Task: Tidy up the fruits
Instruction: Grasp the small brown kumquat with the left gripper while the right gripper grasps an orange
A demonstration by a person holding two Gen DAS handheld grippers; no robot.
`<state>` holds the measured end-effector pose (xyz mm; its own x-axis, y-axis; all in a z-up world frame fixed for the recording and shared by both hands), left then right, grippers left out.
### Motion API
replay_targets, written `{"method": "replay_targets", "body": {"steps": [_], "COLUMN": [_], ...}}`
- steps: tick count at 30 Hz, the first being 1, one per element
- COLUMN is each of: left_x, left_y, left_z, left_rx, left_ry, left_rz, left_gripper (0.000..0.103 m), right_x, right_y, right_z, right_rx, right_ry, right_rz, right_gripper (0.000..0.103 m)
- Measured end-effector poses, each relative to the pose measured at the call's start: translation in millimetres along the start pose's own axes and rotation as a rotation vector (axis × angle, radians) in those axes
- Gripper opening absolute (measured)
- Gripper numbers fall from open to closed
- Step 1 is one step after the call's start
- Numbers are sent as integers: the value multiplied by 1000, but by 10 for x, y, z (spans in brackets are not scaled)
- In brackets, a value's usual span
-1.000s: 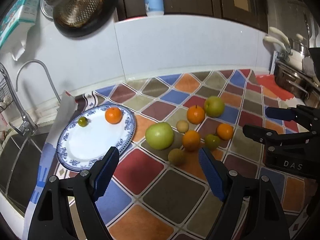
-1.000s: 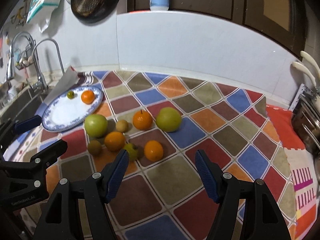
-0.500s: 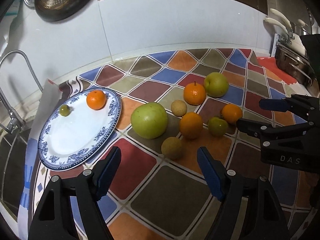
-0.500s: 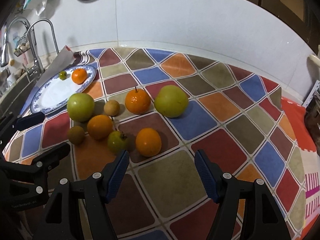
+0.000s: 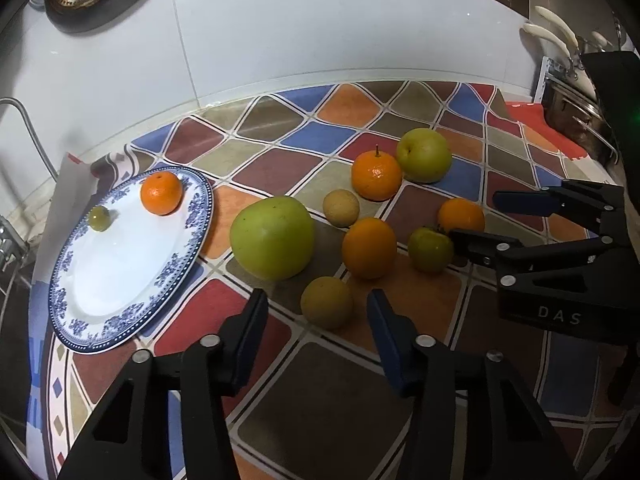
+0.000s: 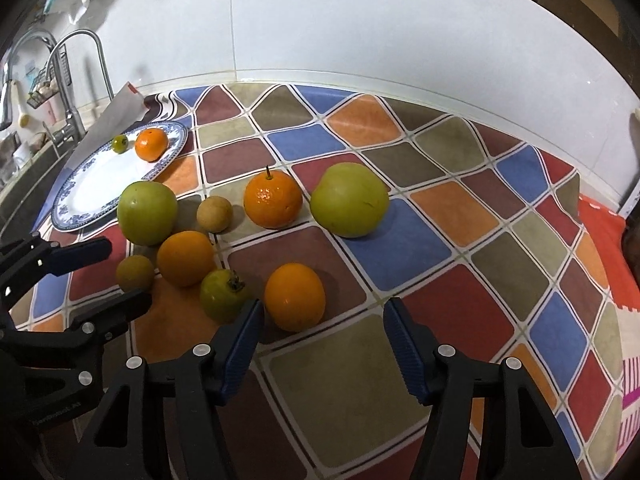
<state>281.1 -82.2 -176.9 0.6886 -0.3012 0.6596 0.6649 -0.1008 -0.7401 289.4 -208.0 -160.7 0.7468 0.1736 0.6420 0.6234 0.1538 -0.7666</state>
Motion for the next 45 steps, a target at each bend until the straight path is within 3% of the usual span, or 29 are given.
{"method": "replay_targets", "body": {"steps": [6,10,16,30,45], "left_x": [22,28,40,98,139], "left_y": [35,32,1,-261,-800], "left_z": [3,-26,-20,31,184], "left_rx": [-22,-37,-35,-32,-29], "left_ry": [-16,-12,-14,-37,-85], "left_rz": [12,12,5,-54,-151], "left_gripper": [36,28,28,28,28], "right_x": [36,16,5,-12,133], "right_y": [74,103,84,-151,-679], "right_z": [42,65,59,98,399], "right_rx": [18,37,31,34,63], "right_ry": [-7,-7,-5,13,12], "right_rz": [6,18,12,-17,-131], "right_gripper": [54,43,33,33,33]}}
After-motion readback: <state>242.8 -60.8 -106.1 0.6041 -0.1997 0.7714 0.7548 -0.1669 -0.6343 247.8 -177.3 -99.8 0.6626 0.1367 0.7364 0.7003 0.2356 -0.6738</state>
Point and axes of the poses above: each gripper's, at about its wrist camera, not at the fingertips, and y roughly the way its jaws point, z to its left, x to its top, the point moved 8 cm from there along y, roughly the way its jaws point, and after that the axes turned 5 degrees about x, right-handed, at the moved point
